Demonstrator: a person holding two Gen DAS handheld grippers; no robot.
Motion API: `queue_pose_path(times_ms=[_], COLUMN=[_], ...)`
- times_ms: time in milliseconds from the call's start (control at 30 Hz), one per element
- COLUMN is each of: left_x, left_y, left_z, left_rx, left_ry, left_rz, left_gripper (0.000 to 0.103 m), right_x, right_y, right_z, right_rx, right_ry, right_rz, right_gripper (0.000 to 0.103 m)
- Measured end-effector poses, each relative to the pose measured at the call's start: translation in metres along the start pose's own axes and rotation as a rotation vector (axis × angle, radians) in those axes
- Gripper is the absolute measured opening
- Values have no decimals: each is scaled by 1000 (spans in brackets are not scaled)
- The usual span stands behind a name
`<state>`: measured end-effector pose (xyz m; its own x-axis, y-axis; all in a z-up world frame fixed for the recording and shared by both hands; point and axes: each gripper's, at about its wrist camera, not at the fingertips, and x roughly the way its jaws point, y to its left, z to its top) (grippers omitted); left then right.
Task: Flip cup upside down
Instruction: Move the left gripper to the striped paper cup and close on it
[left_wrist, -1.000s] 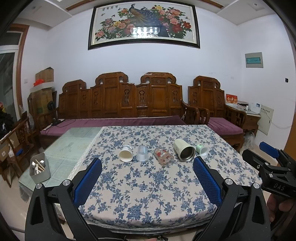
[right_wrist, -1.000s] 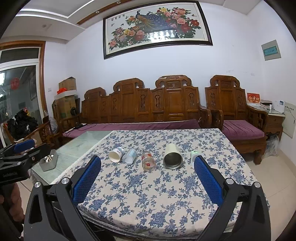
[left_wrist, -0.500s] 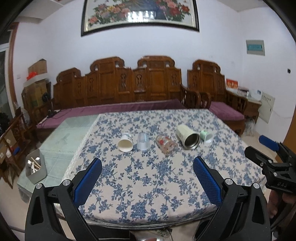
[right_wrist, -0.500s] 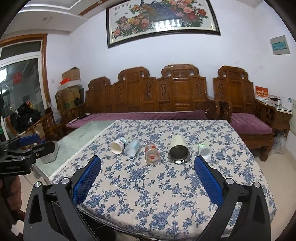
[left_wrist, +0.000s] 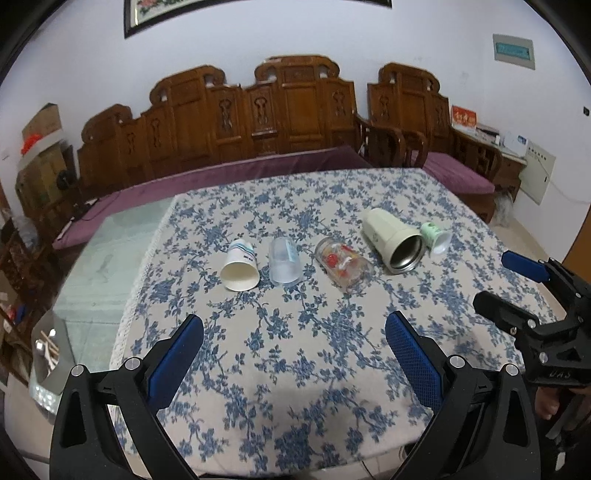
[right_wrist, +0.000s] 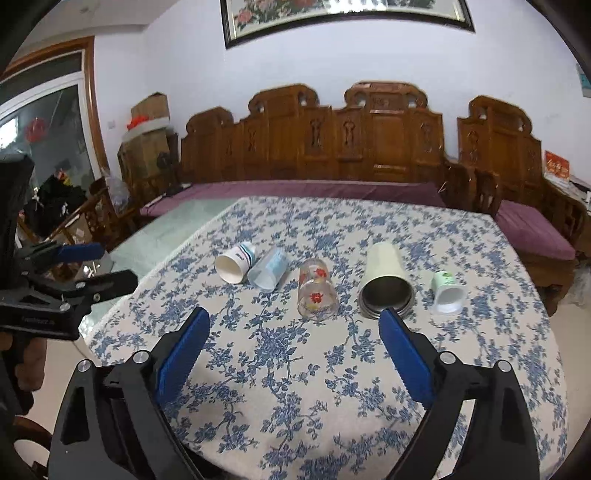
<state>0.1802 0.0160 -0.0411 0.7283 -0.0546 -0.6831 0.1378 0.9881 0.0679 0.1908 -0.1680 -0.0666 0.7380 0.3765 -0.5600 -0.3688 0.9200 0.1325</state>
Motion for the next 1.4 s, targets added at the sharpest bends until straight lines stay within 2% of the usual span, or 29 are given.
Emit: queue_pose_path(times_ms=[233,633,933,1033,1200,1267,1400], left_x=[53,143,226,249,280,289,305], left_y=[15,53,82,93,106,108,114], left_z=[28,61,77,78,73,70,65], left_rx=[16,-4,-41,-69,-116,-123,-139], left_ry=[65,170,255,287,347,373,426], left_rz=[20,42,60,57,30,23,17], left_gripper=[95,95,83,83,82,73,72], right_x=[54,121,149,156,160,161,161], right_y=[-6,-10,-16,-21,-24,-25,-25], right_z=[15,29,16,10,3,1,-2], right_rx=[-18,-24,-11,-9,-2,1,6], right_ry=[79,162,219,237,245,249,256], right_rz=[22,37,41,37,37,39,42], right_gripper=[92,92,92,92,92,92,92])
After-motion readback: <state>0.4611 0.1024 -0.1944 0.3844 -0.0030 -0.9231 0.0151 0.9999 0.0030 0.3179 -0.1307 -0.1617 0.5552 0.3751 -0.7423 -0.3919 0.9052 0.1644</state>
